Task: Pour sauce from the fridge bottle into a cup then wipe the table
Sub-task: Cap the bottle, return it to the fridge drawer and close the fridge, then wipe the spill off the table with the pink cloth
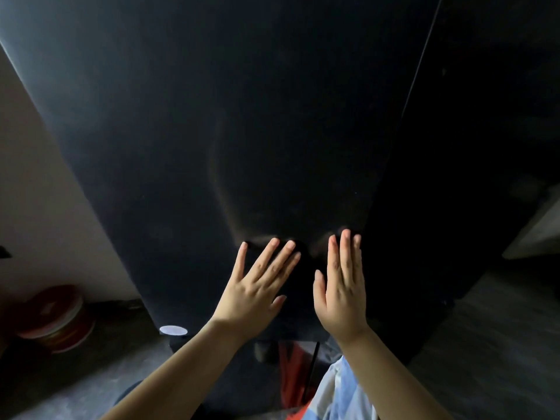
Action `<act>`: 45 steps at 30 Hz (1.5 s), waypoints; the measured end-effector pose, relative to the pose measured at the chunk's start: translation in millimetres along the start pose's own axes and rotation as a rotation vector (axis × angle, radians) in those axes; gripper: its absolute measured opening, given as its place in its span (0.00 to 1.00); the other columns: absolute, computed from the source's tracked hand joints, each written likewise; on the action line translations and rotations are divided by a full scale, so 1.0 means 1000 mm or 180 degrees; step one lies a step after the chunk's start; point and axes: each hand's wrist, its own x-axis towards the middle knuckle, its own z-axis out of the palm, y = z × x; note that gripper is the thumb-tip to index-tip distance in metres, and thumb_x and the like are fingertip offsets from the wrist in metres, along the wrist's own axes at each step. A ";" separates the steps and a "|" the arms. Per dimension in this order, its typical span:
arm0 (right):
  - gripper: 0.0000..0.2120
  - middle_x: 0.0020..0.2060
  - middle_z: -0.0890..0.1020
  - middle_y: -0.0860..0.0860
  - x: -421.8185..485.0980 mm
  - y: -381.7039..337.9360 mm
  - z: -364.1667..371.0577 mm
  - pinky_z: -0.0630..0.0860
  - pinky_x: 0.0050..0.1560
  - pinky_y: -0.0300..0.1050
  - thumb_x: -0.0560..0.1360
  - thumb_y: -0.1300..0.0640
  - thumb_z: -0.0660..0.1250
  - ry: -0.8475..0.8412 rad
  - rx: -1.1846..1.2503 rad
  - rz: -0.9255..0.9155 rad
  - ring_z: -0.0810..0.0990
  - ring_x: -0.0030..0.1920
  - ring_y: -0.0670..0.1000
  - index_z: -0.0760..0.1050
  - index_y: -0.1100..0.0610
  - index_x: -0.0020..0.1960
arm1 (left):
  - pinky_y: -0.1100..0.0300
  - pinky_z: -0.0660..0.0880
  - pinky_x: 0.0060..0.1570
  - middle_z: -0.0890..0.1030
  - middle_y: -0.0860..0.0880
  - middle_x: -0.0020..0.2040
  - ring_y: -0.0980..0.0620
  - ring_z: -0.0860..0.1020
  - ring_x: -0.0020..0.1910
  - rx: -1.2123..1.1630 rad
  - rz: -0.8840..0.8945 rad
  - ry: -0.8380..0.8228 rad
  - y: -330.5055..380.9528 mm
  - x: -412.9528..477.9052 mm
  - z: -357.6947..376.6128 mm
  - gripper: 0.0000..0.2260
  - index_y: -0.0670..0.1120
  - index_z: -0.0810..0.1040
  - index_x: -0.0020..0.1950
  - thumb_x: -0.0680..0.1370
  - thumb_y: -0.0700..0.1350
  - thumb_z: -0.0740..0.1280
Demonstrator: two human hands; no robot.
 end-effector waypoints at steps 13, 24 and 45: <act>0.35 0.77 0.40 0.55 0.033 0.029 0.039 0.56 0.73 0.52 0.78 0.52 0.55 -0.0443 -0.0099 -0.0062 0.44 0.77 0.59 0.41 0.59 0.77 | 0.35 0.51 0.70 0.48 0.47 0.79 0.46 0.46 0.77 0.0330 -0.0310 -0.0229 0.003 0.035 0.035 0.46 0.48 0.54 0.78 0.67 0.60 0.73; 0.24 0.74 0.56 0.61 0.036 -0.020 0.029 0.62 0.71 0.59 0.77 0.59 0.60 0.0051 0.0929 -0.0051 0.56 0.75 0.61 0.62 0.66 0.71 | 0.45 0.64 0.69 0.59 0.47 0.77 0.47 0.61 0.74 -0.0441 -0.0951 -0.0072 -0.035 -0.003 -0.026 0.34 0.49 0.61 0.76 0.72 0.52 0.68; 0.26 0.67 0.71 0.55 -0.057 -0.546 -0.047 0.66 0.67 0.45 0.77 0.45 0.58 -0.1572 0.3844 -0.1784 0.69 0.67 0.51 0.68 0.59 0.69 | 0.48 0.73 0.56 0.75 0.42 0.64 0.42 0.74 0.63 0.1595 -0.4006 -0.0641 -0.150 -0.432 -0.360 0.24 0.46 0.74 0.65 0.74 0.56 0.60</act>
